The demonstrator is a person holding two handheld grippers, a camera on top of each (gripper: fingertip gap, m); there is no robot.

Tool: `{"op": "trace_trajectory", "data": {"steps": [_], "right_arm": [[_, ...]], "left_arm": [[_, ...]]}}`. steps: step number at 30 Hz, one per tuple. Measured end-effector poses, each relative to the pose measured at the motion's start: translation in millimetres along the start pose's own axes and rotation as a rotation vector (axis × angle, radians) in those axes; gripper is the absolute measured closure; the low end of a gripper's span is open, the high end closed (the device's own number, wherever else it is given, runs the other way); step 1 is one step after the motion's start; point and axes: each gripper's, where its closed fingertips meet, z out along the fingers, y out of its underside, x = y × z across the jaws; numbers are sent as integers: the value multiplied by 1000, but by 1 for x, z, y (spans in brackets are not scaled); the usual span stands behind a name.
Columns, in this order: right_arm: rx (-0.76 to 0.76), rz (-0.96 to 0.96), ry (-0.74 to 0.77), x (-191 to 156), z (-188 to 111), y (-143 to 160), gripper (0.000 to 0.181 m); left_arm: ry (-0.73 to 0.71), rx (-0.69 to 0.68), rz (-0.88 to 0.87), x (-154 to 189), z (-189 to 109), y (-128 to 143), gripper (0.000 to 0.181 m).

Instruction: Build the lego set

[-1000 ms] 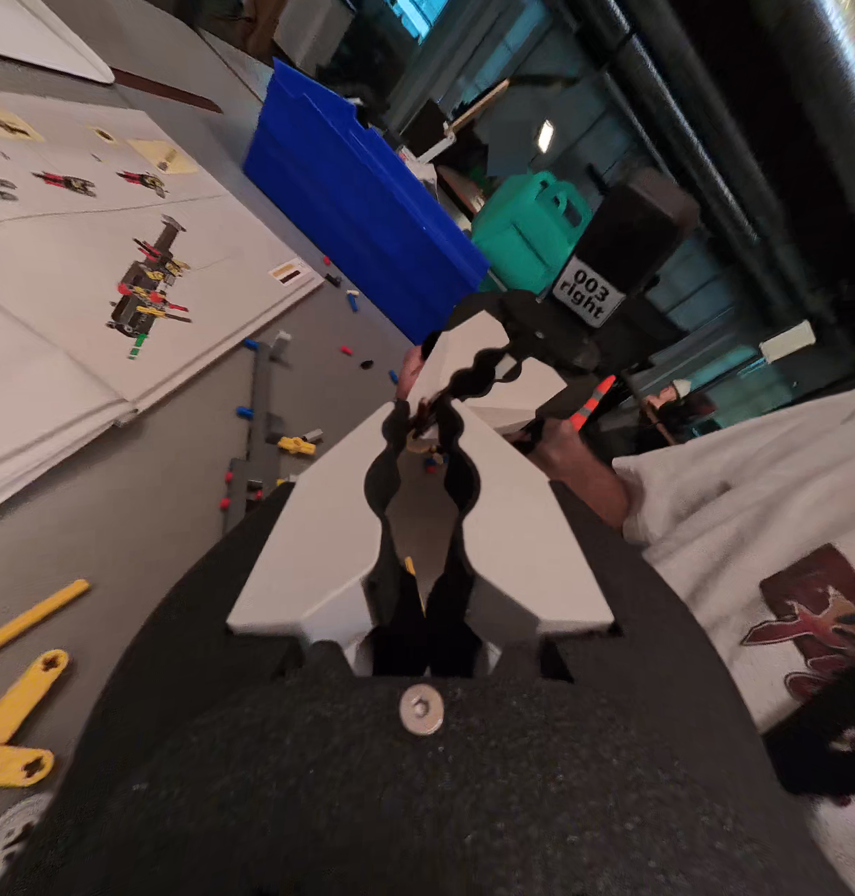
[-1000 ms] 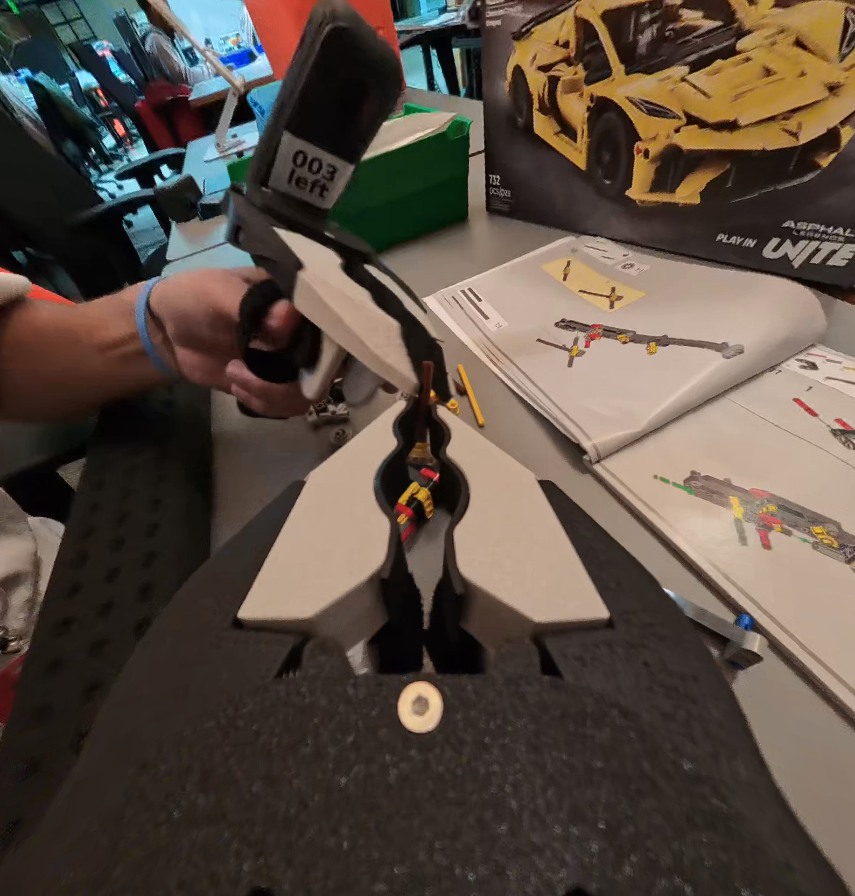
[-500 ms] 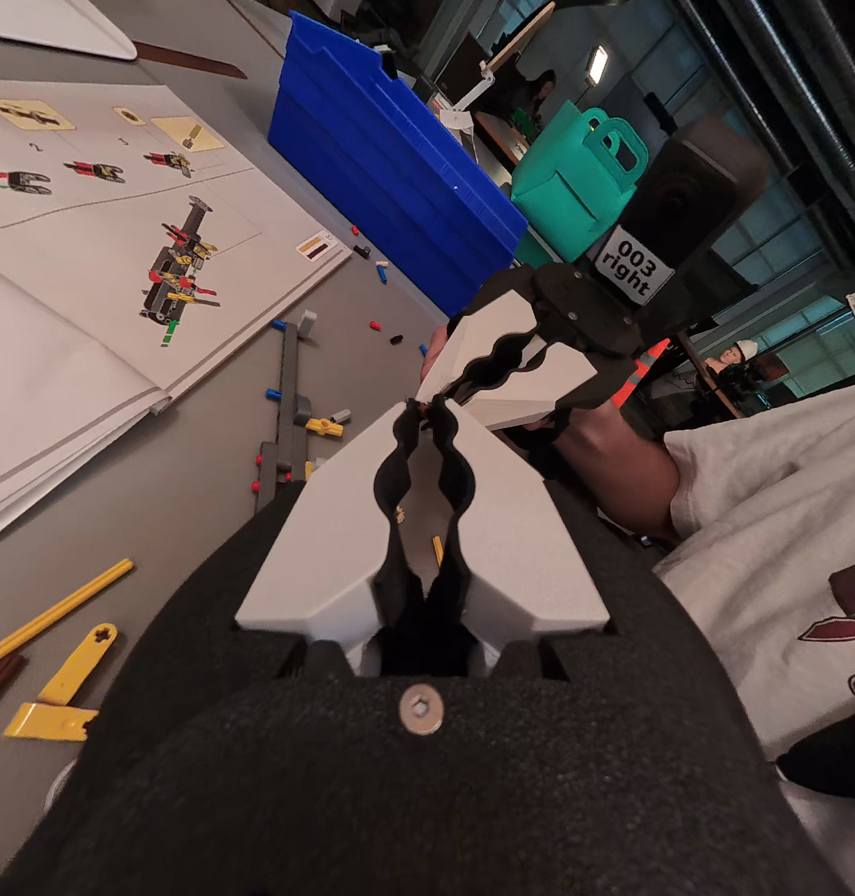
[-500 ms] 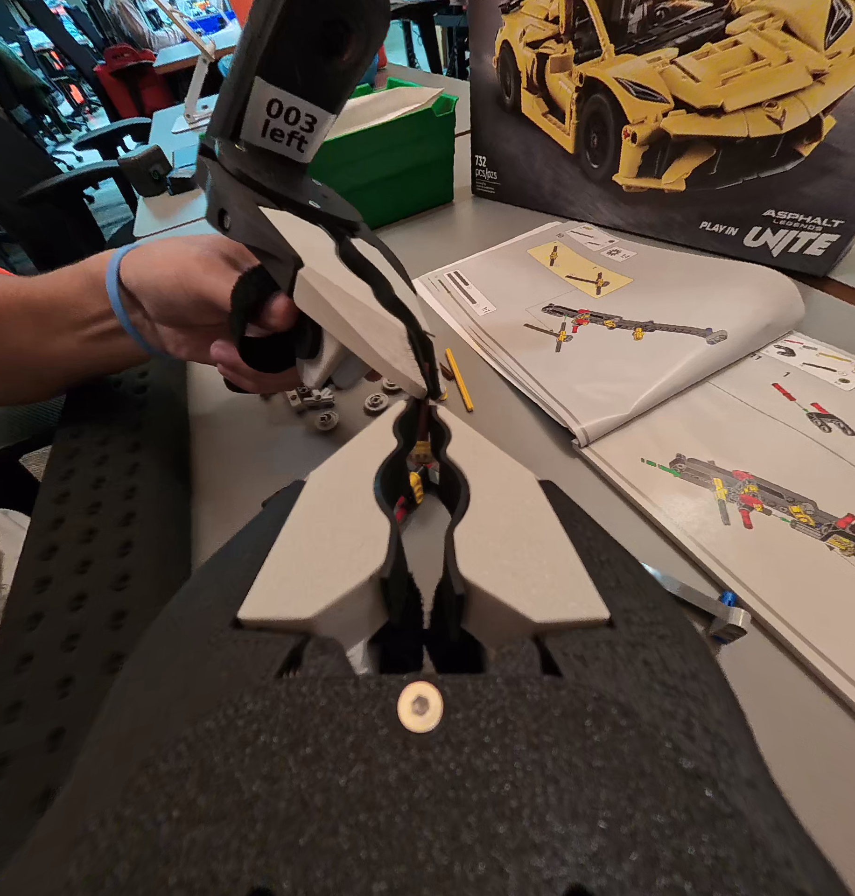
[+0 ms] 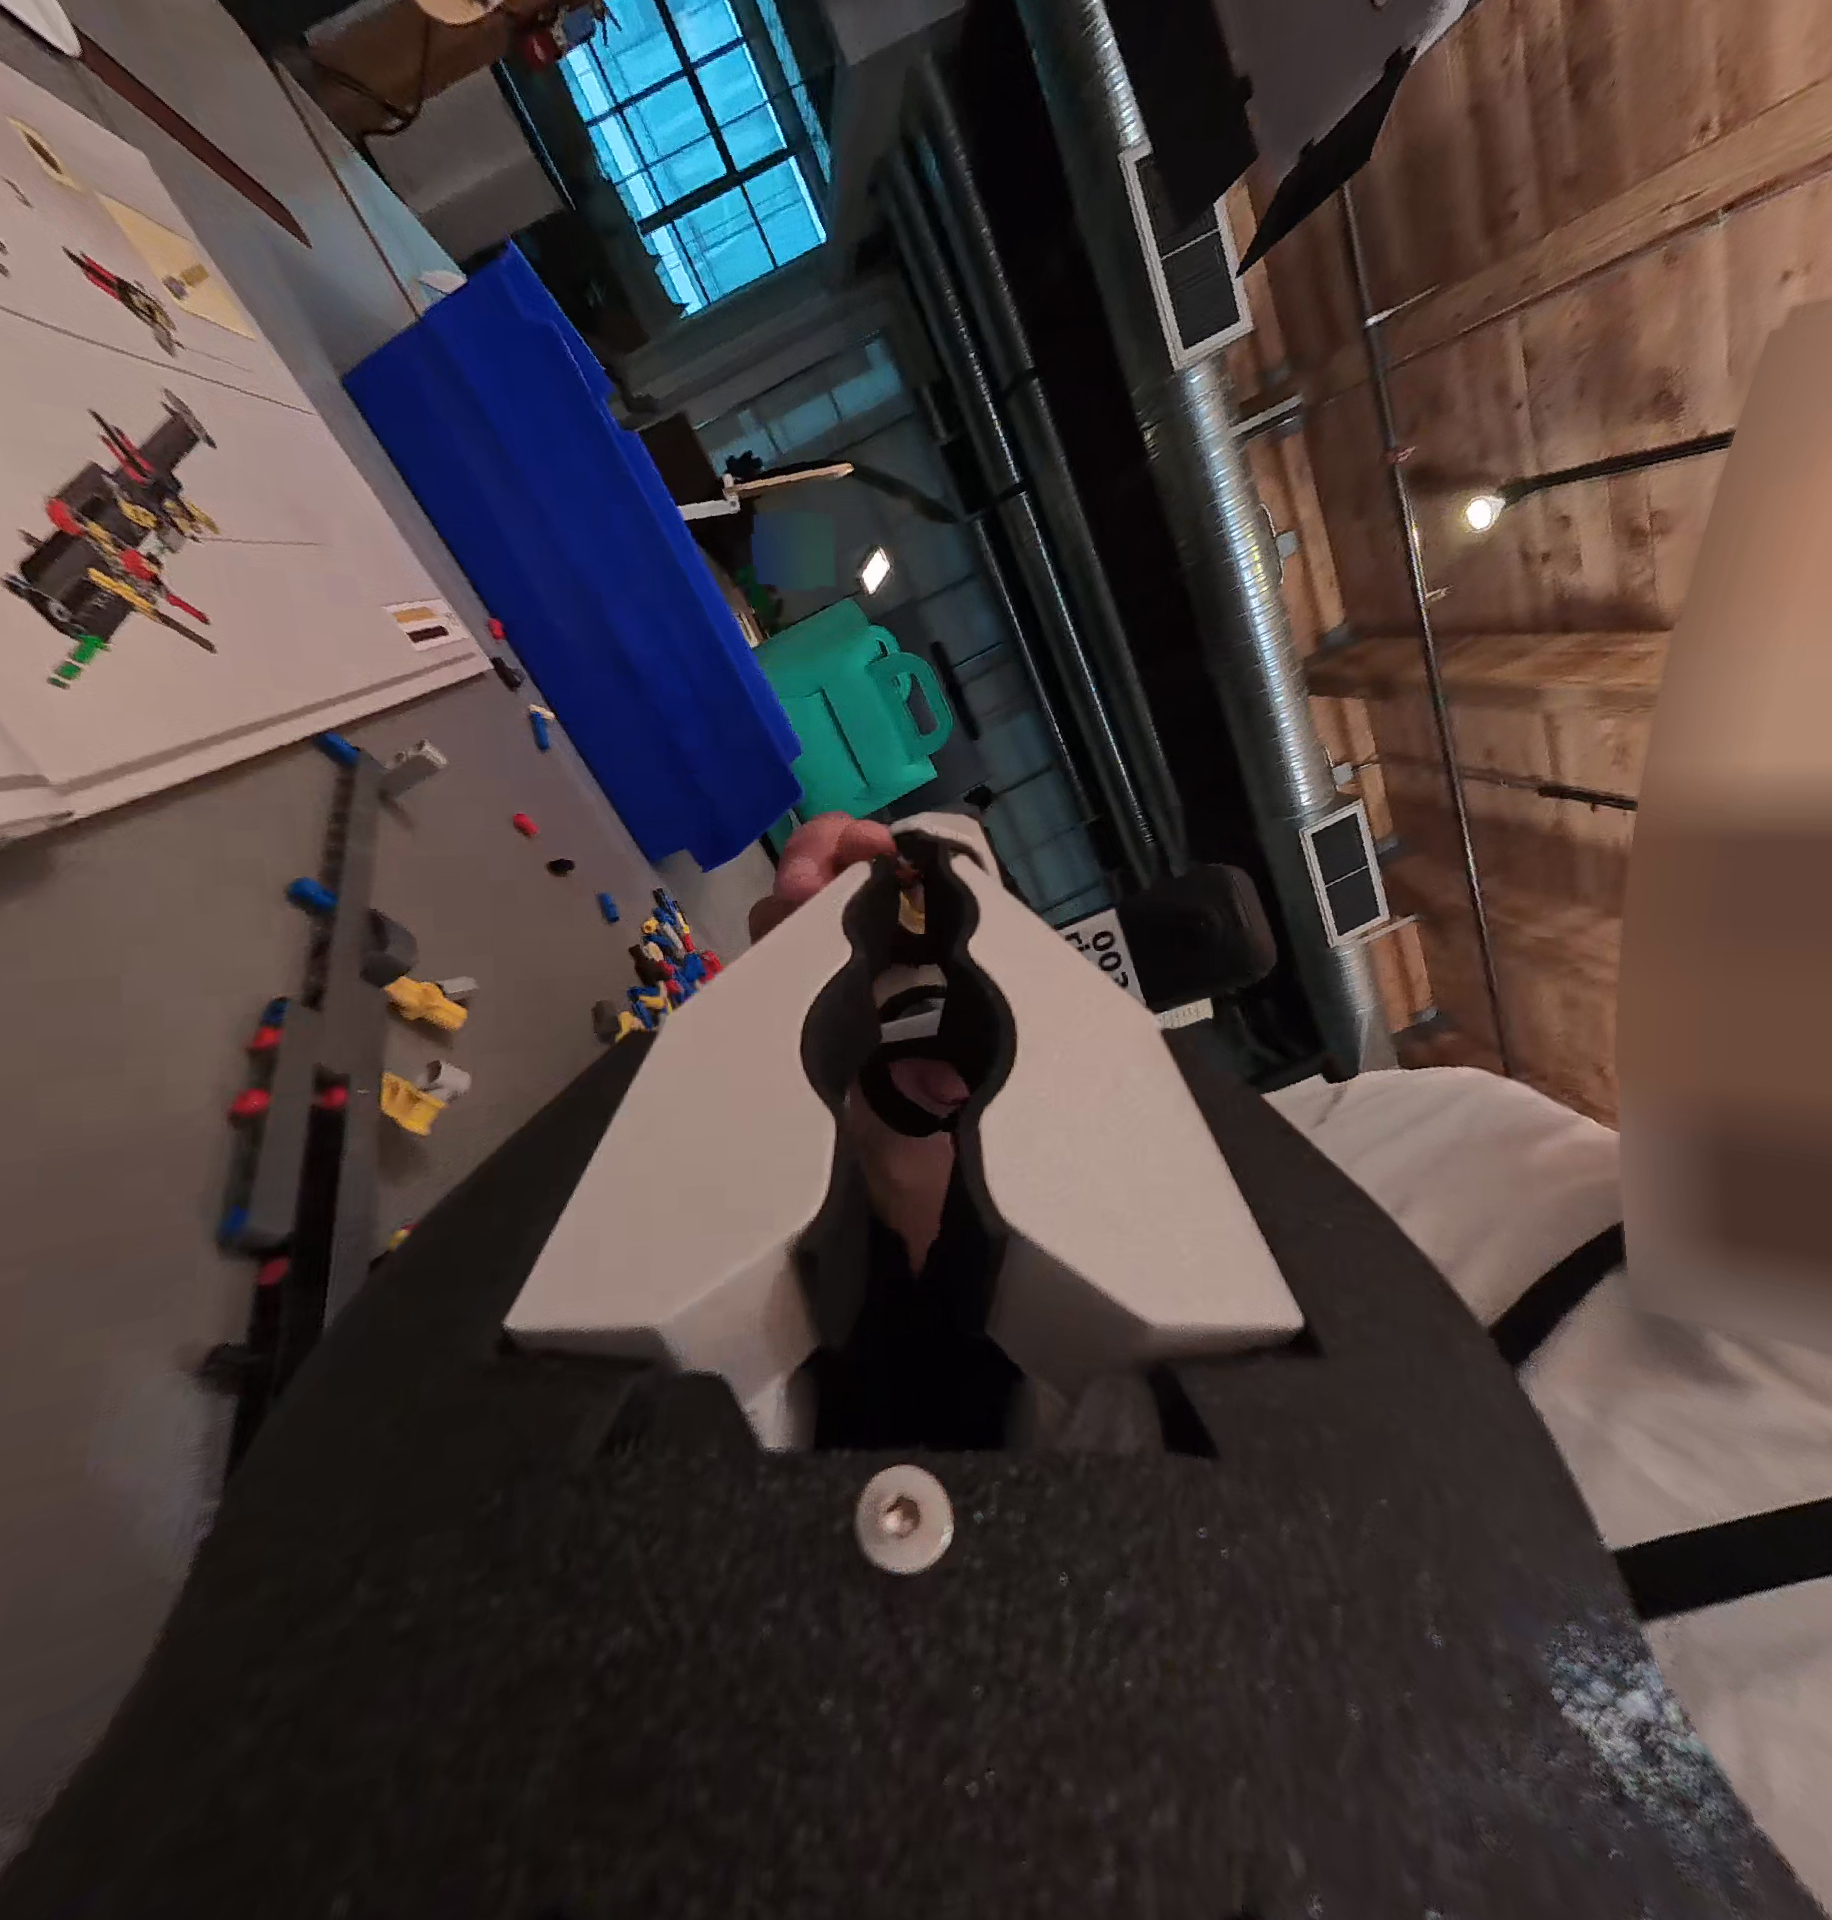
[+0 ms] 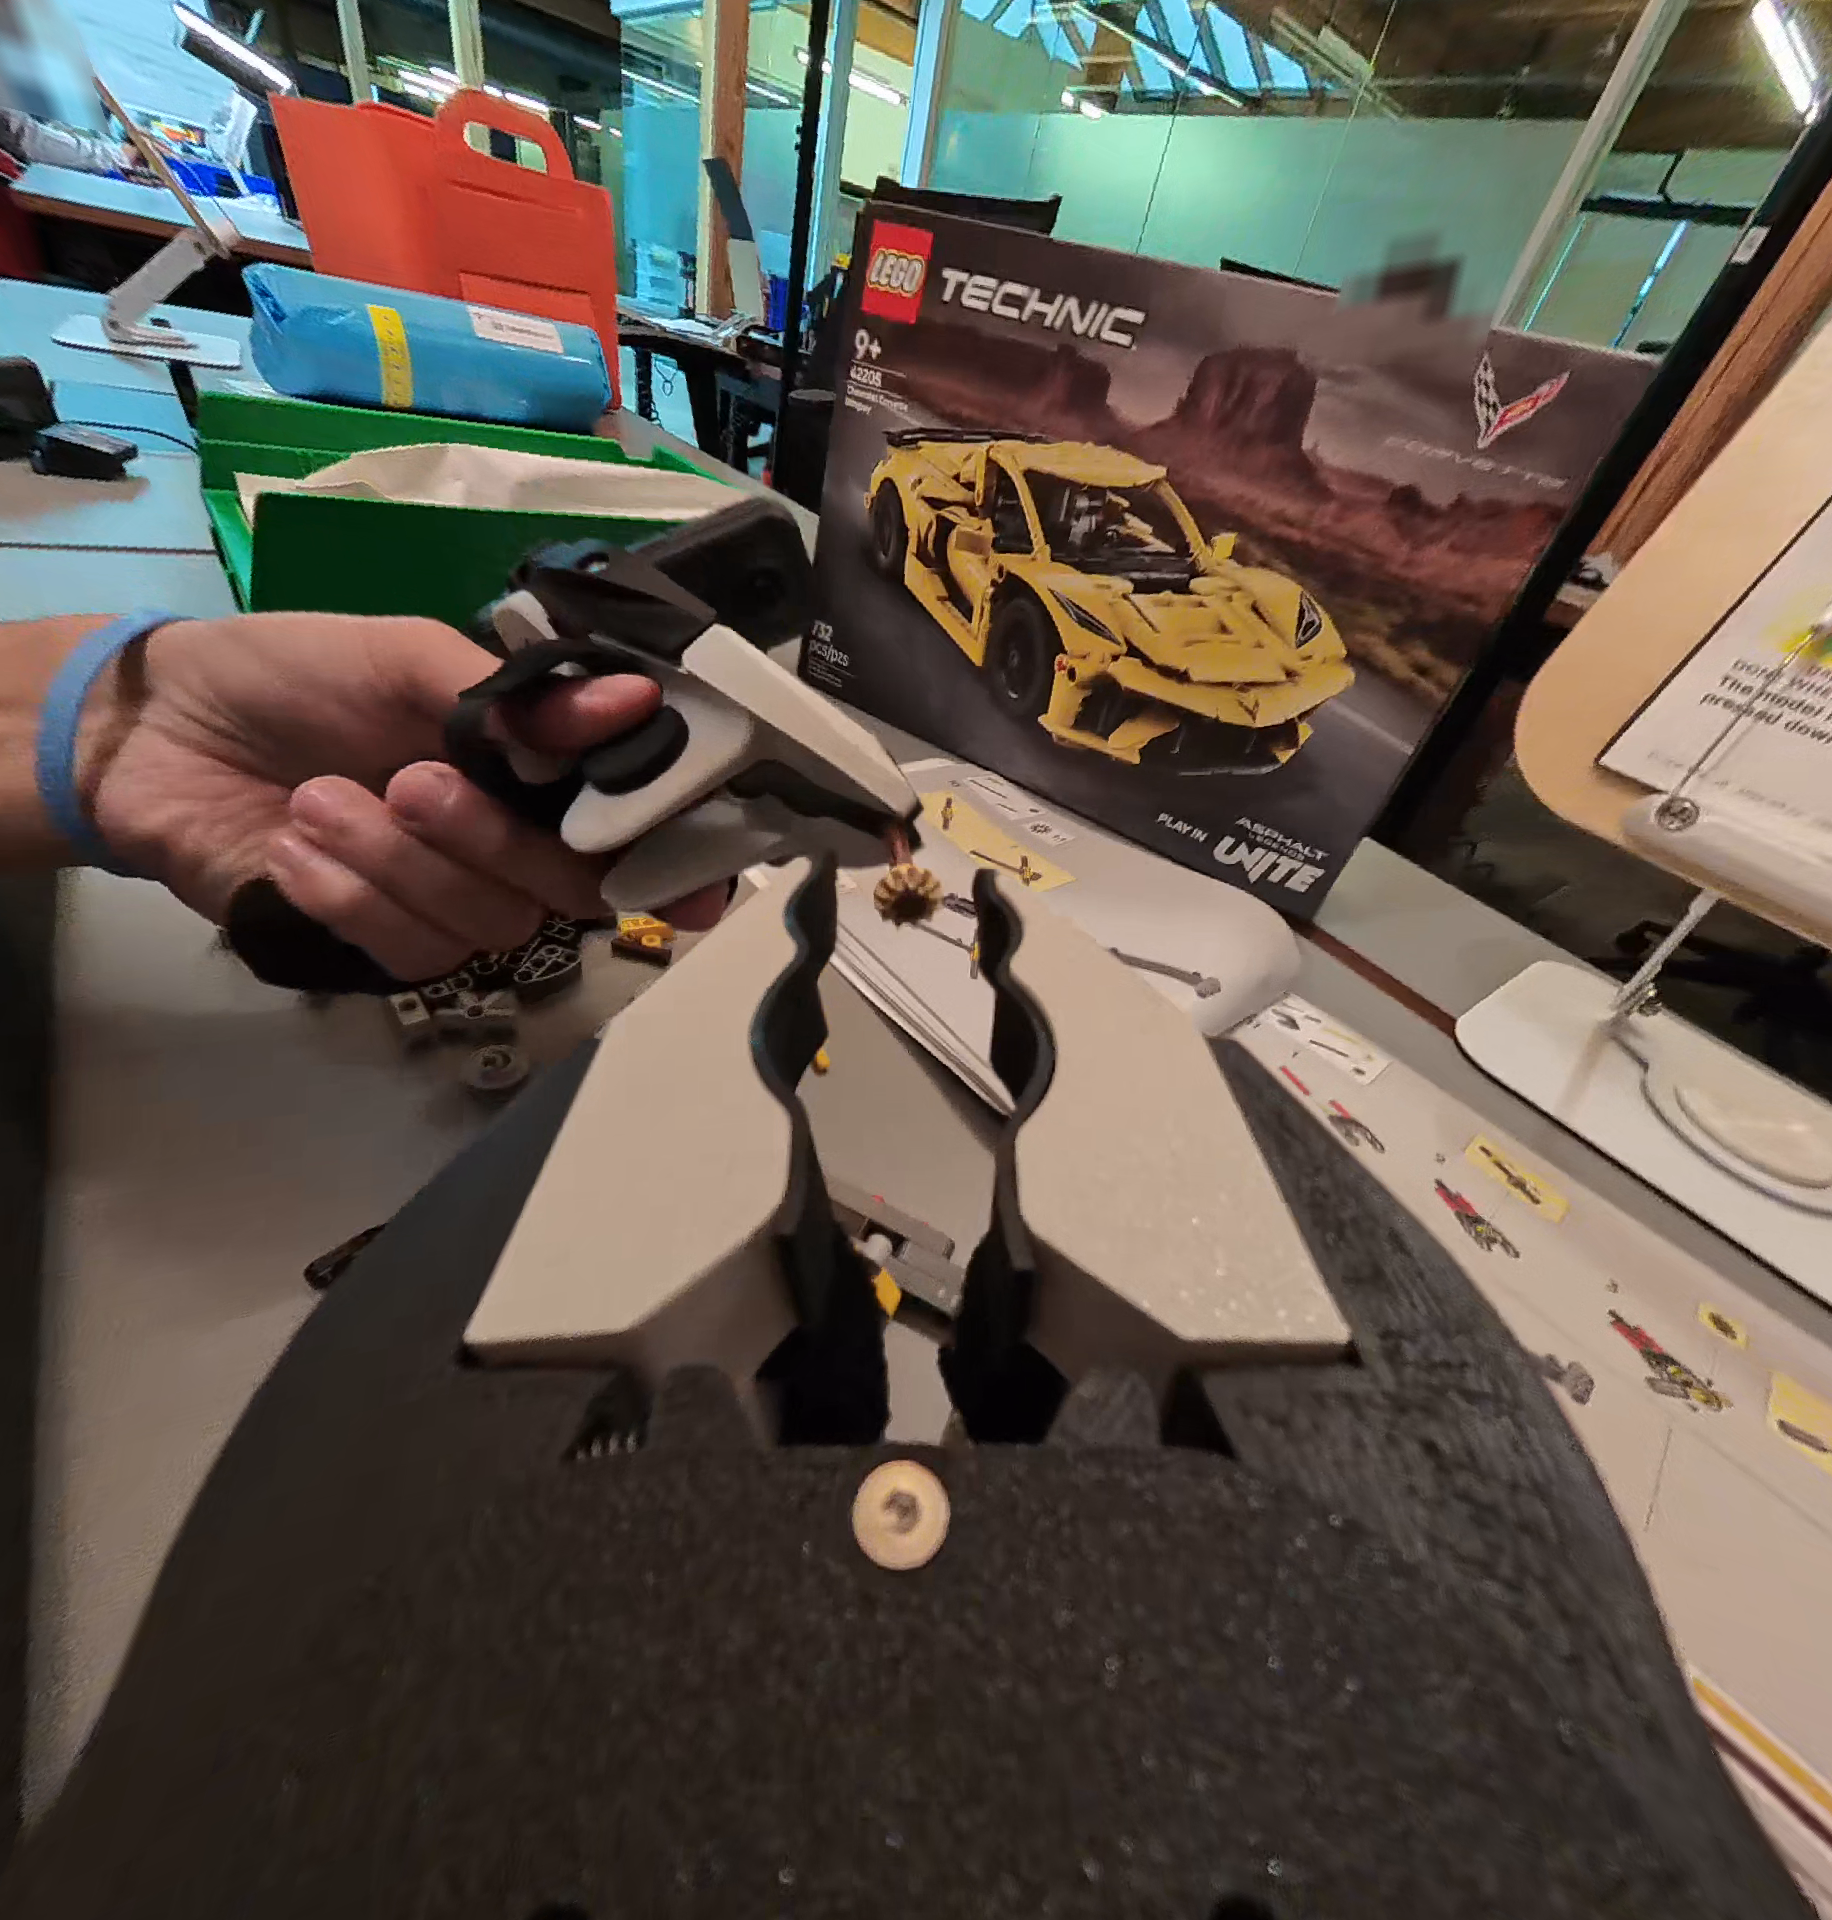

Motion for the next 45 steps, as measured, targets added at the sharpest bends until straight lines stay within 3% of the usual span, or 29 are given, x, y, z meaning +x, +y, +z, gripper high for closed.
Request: {"op": "trace_trajectory", "data": {"steps": [9,23,28,31,36,40,45], "right_arm": [[35,15,-58,-1,-6,-2,169],[28,49,-116,-4,-7,-2,170],[-13,97,-140,-3,-14,1,170],[-74,157,-163,-16,-29,3,170],[-148,165,-158,-48,-51,19,170],[-127,160,-148,-60,-53,27,170],[-56,234,-141,-54,-54,23,170]], "left_arm": [[48,-36,-17,6,3,9,179],[10,-46,34,5,2,12,177],[-113,-96,203,-1,-14,9,164],[-215,-258,402,-1,-40,25,163],[-459,-848,825,-39,-93,95,155],[-409,-1036,932,-51,-92,116,143],[-356,-1216,1065,-72,-94,127,153]]}}
